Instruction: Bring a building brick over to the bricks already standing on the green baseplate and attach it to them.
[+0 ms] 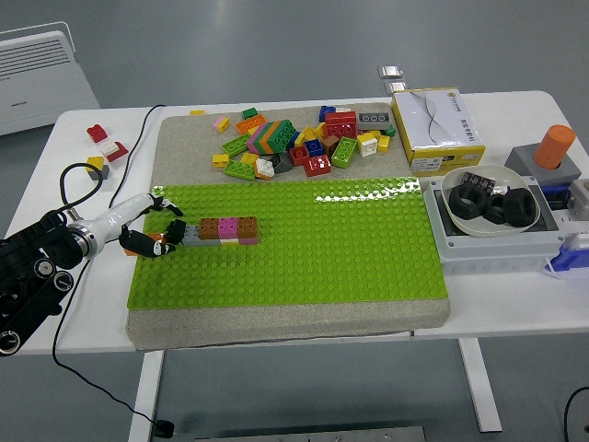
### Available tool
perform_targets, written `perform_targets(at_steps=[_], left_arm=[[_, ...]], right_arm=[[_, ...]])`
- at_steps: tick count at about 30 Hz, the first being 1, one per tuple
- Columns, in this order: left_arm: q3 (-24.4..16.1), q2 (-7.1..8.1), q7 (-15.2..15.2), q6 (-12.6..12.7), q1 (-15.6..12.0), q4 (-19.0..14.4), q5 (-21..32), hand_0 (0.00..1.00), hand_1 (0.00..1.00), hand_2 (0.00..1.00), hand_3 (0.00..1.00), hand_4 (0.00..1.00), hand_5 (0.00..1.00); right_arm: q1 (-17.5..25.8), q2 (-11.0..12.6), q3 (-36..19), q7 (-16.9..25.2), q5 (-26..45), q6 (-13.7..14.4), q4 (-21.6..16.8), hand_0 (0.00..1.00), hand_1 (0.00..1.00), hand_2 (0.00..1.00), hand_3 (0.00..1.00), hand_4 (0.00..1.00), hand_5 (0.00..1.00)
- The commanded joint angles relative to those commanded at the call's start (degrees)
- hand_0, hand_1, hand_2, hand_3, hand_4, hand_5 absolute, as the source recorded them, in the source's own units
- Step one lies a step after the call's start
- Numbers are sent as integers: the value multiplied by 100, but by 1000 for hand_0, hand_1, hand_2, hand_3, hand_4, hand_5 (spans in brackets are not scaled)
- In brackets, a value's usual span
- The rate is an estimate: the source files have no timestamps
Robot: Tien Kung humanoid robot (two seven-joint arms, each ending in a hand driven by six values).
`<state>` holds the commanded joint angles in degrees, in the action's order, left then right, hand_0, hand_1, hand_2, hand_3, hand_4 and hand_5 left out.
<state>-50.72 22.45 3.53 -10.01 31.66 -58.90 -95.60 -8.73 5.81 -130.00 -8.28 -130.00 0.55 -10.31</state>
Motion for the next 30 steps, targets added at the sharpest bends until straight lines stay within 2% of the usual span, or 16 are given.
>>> perform_targets(at_steps=[8, 30], left_arm=[[64, -33, 17, 8, 33, 27, -39, 944, 957, 945, 646, 798, 2], [82, -73, 121, -69, 97, 147, -20, 946, 959, 951, 672, 814, 2]], right_arm=[[-8, 3, 0, 7, 0, 1, 0, 665, 624, 617, 706, 731, 957], [-14, 15, 0, 2, 0, 2, 0, 665, 623, 617, 705, 730, 956]])
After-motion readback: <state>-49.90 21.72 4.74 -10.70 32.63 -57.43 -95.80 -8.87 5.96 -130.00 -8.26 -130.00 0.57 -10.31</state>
